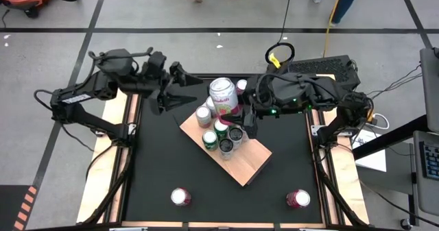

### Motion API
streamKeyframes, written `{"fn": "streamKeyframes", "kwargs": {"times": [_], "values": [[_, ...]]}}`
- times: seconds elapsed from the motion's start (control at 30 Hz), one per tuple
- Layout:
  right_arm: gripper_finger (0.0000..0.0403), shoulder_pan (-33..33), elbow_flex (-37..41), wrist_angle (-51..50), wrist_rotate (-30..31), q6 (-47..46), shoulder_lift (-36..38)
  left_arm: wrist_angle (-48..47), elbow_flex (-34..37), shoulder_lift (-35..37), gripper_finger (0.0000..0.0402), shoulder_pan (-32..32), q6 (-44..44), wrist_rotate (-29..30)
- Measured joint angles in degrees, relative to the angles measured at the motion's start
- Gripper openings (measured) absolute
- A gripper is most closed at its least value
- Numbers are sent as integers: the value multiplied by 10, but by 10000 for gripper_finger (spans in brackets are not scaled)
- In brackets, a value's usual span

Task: Place canned beverage on shelf
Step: Put the white and pink soda can aligned with the other white and pink soda cans

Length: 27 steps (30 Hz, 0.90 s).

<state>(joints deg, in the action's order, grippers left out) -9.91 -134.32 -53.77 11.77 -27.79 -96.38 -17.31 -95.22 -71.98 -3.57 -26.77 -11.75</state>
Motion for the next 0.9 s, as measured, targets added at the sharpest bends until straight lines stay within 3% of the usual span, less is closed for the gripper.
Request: {"fn": "streamKeyframes", "kwargs": {"times": [0.27, 0.73, 0.9], "values": [[272, 0, -1, -1, -18, -5, 0, -16, -2, -21, 398, -10, 20, -39], [272, 0, -1, -31, -46, -8, -2, -25, -2, -34, 400, -38, 47, -67], [272, 0, -1, -38, -45, -6, -2, -28, -29, -38, 400, -78, 27, -144]]}}
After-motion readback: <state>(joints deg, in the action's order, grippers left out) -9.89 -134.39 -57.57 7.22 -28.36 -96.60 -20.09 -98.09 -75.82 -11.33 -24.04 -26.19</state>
